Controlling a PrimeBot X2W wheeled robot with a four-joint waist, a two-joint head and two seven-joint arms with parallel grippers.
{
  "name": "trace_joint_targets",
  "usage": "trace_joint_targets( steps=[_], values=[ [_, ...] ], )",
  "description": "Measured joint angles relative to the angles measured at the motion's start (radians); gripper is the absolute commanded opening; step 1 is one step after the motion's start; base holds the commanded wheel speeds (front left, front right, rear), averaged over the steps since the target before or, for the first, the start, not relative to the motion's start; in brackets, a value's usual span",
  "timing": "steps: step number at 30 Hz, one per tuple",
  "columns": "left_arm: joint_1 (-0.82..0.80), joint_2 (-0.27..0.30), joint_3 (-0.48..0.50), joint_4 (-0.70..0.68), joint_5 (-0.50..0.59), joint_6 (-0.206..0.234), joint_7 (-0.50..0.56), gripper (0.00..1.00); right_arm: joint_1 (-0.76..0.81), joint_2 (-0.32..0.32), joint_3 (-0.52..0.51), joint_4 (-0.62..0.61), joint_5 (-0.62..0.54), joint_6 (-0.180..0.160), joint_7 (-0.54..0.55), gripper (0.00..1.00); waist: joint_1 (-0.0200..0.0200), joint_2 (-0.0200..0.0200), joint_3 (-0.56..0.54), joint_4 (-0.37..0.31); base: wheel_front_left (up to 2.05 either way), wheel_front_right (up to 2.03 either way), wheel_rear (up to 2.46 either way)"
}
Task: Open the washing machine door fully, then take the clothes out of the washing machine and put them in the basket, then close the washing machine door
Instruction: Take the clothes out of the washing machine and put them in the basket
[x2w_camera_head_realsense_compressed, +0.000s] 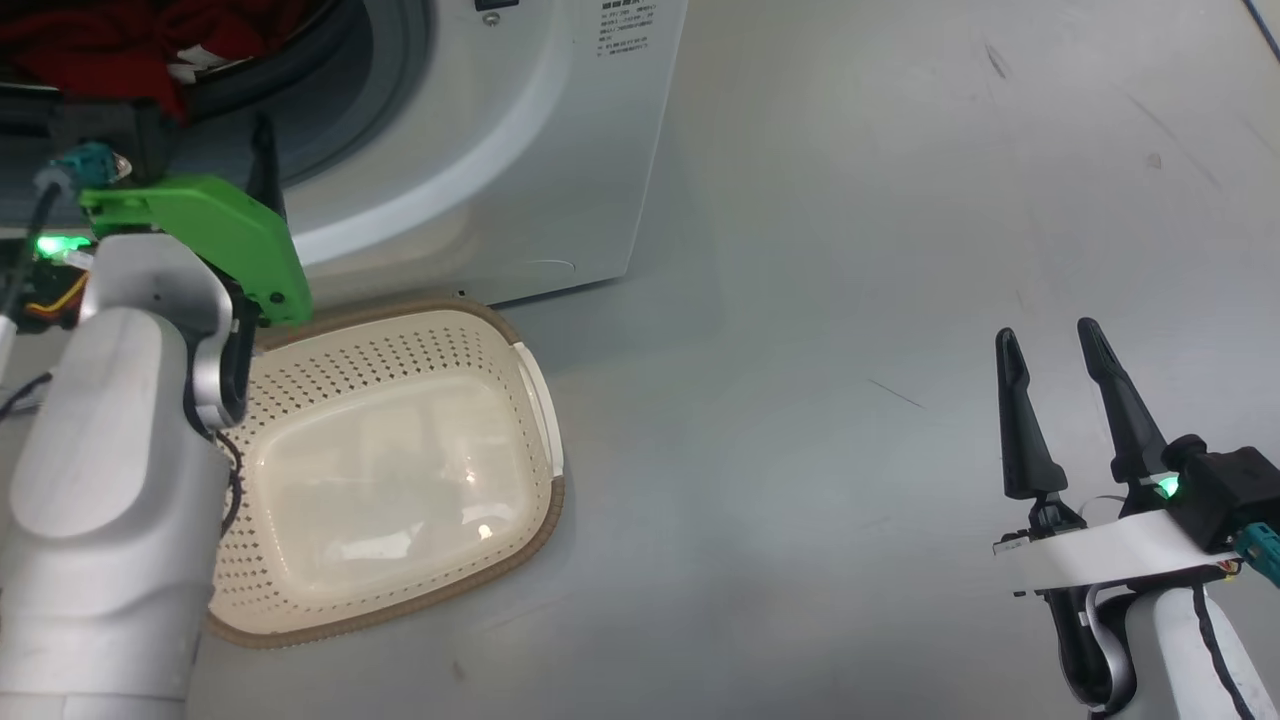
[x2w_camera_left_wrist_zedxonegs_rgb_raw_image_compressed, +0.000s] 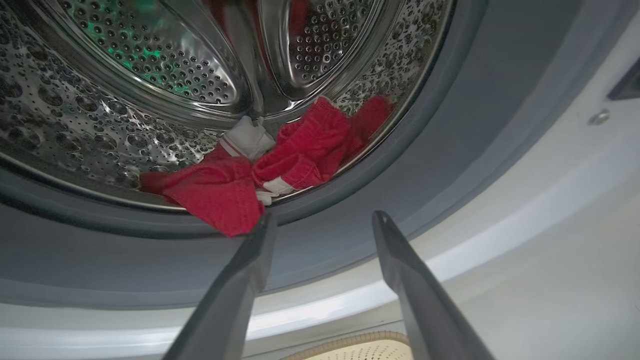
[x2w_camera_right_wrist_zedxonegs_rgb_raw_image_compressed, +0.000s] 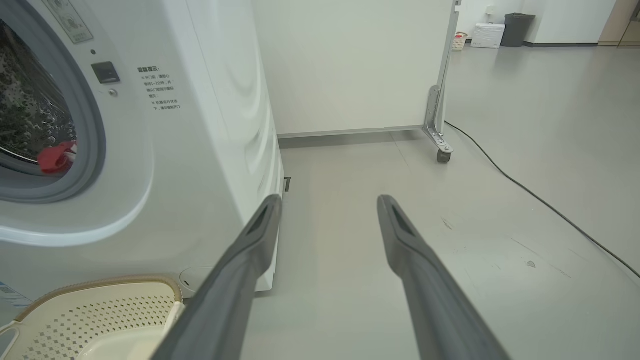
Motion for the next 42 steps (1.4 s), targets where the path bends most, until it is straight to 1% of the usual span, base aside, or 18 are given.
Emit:
trace_joint_targets(
  steps=[4, 9, 10, 17, 19, 28, 31, 39, 42],
  values=[
    [-0.06, 0.025, 0.019, 0.013, -0.002, 0.0, 0.047, 1.0, -0.025, 0.002, 0.008, 0.002, 0.013, 0.0, 0.0, 1.0, 0.0, 0.0, 0.031, -0.015, 0.0, 0.0, 0.0],
    [-0.12, 0.072, 0.043, 0.045, -0.012, -0.001, 0.111, 1.0, -0.047, 0.004, 0.016, 0.008, 0.028, 0.001, 0.0, 1.0, 0.0, 0.0, 0.063, -0.039, 0.0, 0.0, 0.0],
    [-0.128, 0.077, 0.053, 0.051, -0.018, -0.008, 0.12, 1.0, -0.052, 0.005, 0.018, 0.013, 0.031, 0.001, 0.0, 1.0, 0.0, 0.0, 0.068, -0.044, 0.0, 0.0, 0.0],
    [-0.181, 0.12, 0.079, 0.087, -0.038, -0.013, 0.179, 1.0, -0.077, 0.009, 0.027, 0.028, 0.042, 0.004, 0.0, 1.0, 0.0, 0.0, 0.103, -0.083, 0.0, 0.0, 0.0],
    [-0.198, 0.132, 0.089, 0.094, -0.038, -0.013, 0.191, 1.0, -0.082, 0.01, 0.029, 0.029, 0.044, 0.01, 0.0, 1.0, 0.0, 0.0, 0.113, -0.094, 0.0, 0.0, 0.0],
    [-0.288, 0.169, 0.099, 0.098, -0.043, -0.013, 0.239, 1.0, -0.103, 0.015, 0.039, 0.036, 0.066, 0.01, 0.0, 1.0, 0.0, 0.0, 0.165, -0.13, 0.0, 0.0, 0.0],
    [-0.321, 0.191, 0.104, 0.099, -0.025, -0.012, 0.246, 1.0, -0.116, 0.016, 0.039, 0.04, 0.088, 0.01, 0.0, 1.0, 0.0, 0.0, 0.196, -0.147, 0.0, 0.0, 0.0],
    [-0.382, 0.221, 0.113, 0.109, 0.006, -0.007, 0.288, 1.0, -0.152, 0.02, 0.035, 0.041, 0.105, 0.01, 0.0, 1.0, 0.0001, 0.0, 0.259, -0.175, 0.0, 0.0, 0.0],
    [-0.394, 0.223, 0.119, 0.12, 0.015, 0.001, 0.294, 1.0, -0.162, 0.02, 0.03, 0.041, 0.107, 0.01, 0.0, 1.0, 0.0001, 0.0, 0.278, -0.181, 0.0, 0.0, 0.0]
  ],
)
